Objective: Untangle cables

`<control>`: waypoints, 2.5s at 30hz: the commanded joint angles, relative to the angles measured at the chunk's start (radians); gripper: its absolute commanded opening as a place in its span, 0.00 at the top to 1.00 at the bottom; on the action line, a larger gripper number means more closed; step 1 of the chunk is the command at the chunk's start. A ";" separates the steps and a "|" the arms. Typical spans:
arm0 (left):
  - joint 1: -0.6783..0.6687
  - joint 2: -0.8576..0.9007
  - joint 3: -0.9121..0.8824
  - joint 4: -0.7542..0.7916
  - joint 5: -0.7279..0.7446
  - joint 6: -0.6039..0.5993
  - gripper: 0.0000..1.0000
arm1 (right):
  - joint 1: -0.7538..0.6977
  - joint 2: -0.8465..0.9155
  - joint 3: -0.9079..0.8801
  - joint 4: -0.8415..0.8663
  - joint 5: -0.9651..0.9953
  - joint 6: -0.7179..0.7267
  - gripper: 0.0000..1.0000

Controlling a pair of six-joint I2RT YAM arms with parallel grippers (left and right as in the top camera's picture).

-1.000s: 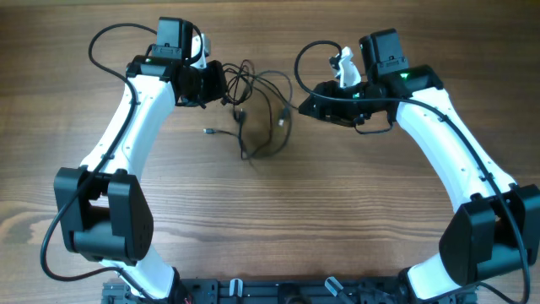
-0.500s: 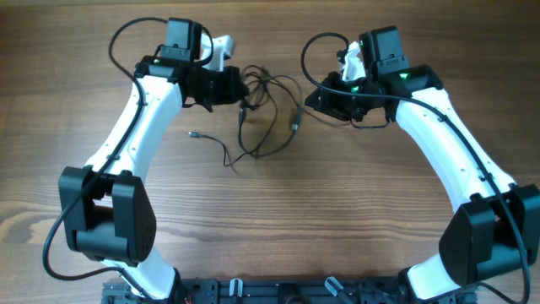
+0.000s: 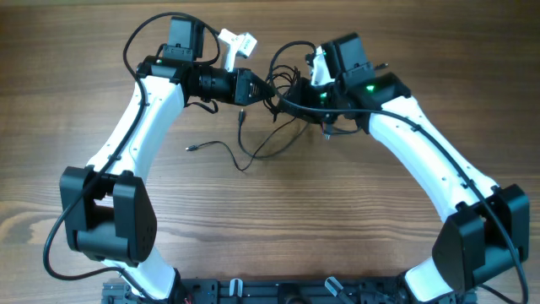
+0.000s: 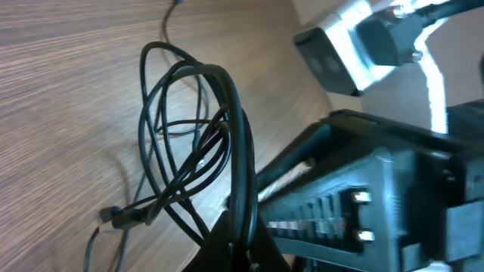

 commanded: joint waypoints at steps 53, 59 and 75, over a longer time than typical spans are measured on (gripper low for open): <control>0.005 0.011 -0.003 -0.003 0.222 0.024 0.96 | 0.006 0.075 0.012 0.143 0.117 0.109 0.81; 0.005 0.011 -0.003 -0.003 0.208 0.023 0.96 | 0.000 0.073 0.012 0.156 0.069 0.070 0.96; 0.031 0.011 -0.003 -0.009 -0.316 -0.162 0.96 | -0.203 0.027 0.012 0.252 -0.626 -0.029 0.96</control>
